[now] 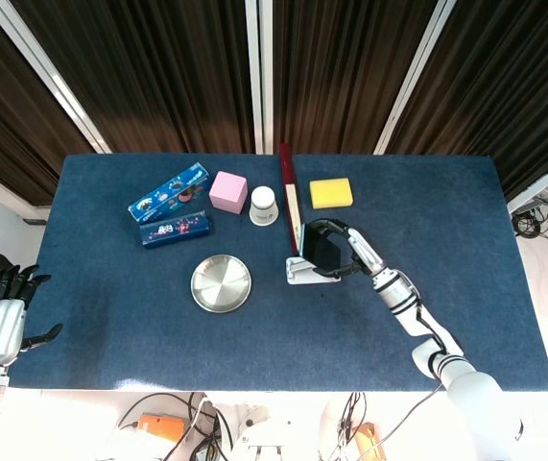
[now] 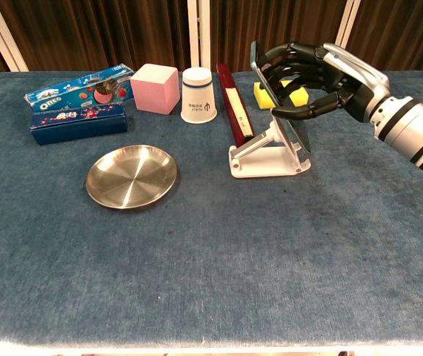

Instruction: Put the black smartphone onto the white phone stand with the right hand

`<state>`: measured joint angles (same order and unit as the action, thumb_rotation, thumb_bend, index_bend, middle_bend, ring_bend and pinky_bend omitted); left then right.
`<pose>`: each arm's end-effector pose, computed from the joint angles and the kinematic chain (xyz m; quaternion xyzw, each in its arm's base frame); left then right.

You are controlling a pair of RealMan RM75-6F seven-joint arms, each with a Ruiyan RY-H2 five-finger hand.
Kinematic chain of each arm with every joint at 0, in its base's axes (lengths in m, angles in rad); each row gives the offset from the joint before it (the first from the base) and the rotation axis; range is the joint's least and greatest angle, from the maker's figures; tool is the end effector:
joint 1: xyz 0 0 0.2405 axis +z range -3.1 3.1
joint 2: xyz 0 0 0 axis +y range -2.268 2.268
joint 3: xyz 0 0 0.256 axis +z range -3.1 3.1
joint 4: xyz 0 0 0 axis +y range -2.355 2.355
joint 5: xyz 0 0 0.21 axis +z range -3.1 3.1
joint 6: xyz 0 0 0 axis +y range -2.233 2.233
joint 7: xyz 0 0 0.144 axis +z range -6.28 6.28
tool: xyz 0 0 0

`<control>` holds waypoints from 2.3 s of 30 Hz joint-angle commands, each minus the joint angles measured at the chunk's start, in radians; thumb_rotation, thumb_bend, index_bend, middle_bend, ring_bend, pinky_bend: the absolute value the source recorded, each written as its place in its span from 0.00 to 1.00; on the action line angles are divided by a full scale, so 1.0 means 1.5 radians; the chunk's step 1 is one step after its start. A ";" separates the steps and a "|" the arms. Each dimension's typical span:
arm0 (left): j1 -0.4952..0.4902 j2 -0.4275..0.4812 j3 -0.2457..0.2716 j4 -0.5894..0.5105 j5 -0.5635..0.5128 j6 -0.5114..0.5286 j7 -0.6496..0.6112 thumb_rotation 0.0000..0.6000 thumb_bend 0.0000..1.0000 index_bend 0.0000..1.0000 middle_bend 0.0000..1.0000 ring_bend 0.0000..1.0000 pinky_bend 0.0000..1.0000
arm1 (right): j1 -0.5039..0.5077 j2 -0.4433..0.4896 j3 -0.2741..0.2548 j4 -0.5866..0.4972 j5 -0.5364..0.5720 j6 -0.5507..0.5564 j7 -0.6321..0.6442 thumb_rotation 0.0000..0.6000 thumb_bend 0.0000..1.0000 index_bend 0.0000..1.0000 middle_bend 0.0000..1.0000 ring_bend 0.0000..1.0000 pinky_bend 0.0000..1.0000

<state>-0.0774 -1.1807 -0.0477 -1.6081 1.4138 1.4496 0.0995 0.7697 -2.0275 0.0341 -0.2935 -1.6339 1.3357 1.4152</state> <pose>-0.3209 0.1772 0.1386 -0.5837 -0.4094 -0.3476 0.6091 -0.1911 -0.3834 -0.0406 0.5540 -0.5292 0.6318 0.1180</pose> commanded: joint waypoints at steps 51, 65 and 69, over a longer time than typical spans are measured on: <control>-0.003 0.004 -0.001 0.005 0.004 -0.003 -0.009 1.00 0.10 0.21 0.11 0.05 0.00 | -0.049 0.065 -0.020 -0.011 0.009 0.093 -0.100 1.00 0.20 0.10 0.22 0.06 0.07; -0.013 -0.014 -0.005 0.037 0.023 0.002 -0.030 1.00 0.10 0.21 0.11 0.05 0.00 | -0.279 0.558 -0.045 -0.752 0.129 0.119 -0.697 1.00 0.20 0.10 0.15 0.00 0.04; -0.014 -0.020 -0.006 0.044 0.029 0.007 -0.035 1.00 0.10 0.21 0.11 0.05 0.00 | -0.332 0.625 -0.068 -0.842 0.154 0.124 -0.734 1.00 0.20 0.04 0.08 0.00 0.00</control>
<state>-0.0977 -1.2094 -0.0559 -1.5429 1.4563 1.4592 0.0474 0.4262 -1.3296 -0.0224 -1.2851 -1.4921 1.5074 0.5359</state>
